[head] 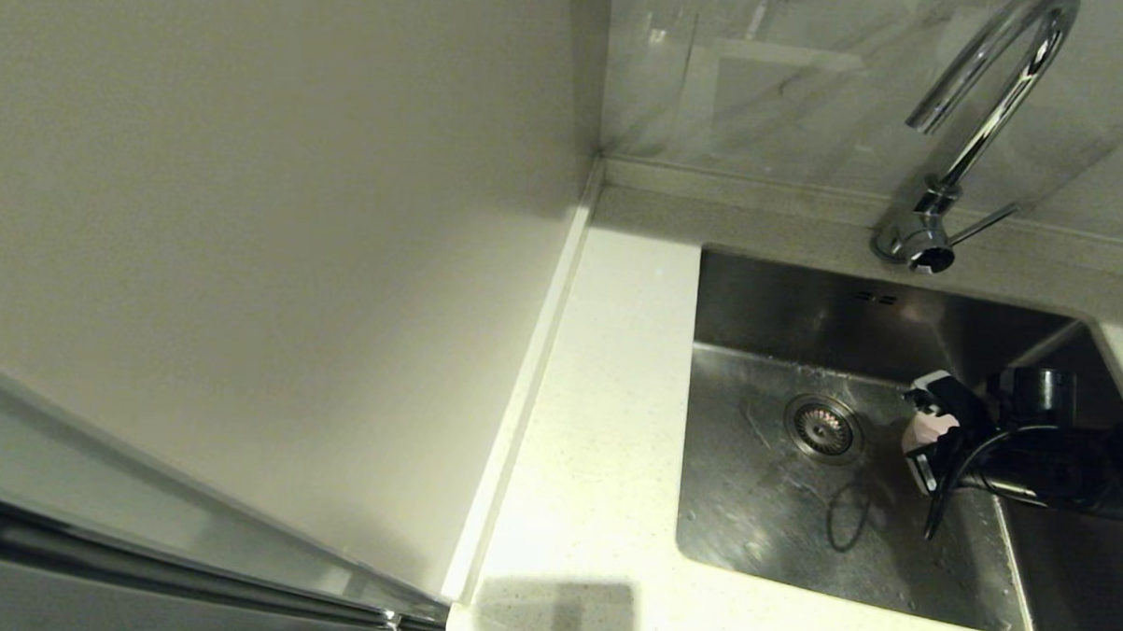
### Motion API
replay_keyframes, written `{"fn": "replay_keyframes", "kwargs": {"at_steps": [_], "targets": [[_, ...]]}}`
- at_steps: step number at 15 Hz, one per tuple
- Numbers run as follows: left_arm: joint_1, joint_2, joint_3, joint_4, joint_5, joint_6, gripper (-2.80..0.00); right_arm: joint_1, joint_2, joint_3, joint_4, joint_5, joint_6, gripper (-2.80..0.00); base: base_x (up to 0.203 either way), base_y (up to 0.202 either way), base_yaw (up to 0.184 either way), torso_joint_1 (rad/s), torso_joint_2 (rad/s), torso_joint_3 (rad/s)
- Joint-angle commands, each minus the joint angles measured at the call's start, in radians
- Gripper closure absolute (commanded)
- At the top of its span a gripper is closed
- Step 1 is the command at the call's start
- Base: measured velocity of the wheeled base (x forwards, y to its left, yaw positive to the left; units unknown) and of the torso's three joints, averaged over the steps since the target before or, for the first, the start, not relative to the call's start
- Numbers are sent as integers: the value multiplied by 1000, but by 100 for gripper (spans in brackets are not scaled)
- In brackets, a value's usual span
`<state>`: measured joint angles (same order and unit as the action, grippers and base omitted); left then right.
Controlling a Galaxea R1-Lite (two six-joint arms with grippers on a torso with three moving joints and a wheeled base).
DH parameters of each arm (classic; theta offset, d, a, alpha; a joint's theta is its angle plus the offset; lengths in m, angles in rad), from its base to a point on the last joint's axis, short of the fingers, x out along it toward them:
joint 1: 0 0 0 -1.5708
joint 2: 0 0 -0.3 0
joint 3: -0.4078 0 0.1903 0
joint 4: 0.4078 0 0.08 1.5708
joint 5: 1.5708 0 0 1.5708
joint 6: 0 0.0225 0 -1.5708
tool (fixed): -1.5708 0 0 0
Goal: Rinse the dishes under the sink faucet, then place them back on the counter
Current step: Put a bowl into the sink
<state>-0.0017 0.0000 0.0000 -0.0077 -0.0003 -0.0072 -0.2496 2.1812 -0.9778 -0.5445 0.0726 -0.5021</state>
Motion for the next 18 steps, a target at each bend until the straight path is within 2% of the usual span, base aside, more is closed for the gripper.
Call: {"fn": "replay_keyframes", "kwargs": {"at_steps": [1, 6, 13, 14, 18], "targets": [[0, 0, 3, 0, 0, 0, 0, 11, 46, -47, -3, -24, 10, 0, 0, 0, 0, 0, 0, 0], [0, 0, 3, 0, 0, 0, 0, 39, 107, -150, 0, -132, 96, 0, 0, 0, 0, 0, 0, 0], [0, 0, 3, 0, 0, 0, 0, 40, 196, -259, 1, -180, 144, 0, 0, 0, 0, 0, 0, 0], [0, 0, 2, 0, 0, 0, 0, 39, 203, -269, 1, -191, 146, -280, 0, 0, 0, 0, 0, 0], [0, 0, 2, 0, 0, 0, 0, 39, 165, -257, 0, -191, 203, -280, 0, 0, 0, 0, 0, 0]]}}
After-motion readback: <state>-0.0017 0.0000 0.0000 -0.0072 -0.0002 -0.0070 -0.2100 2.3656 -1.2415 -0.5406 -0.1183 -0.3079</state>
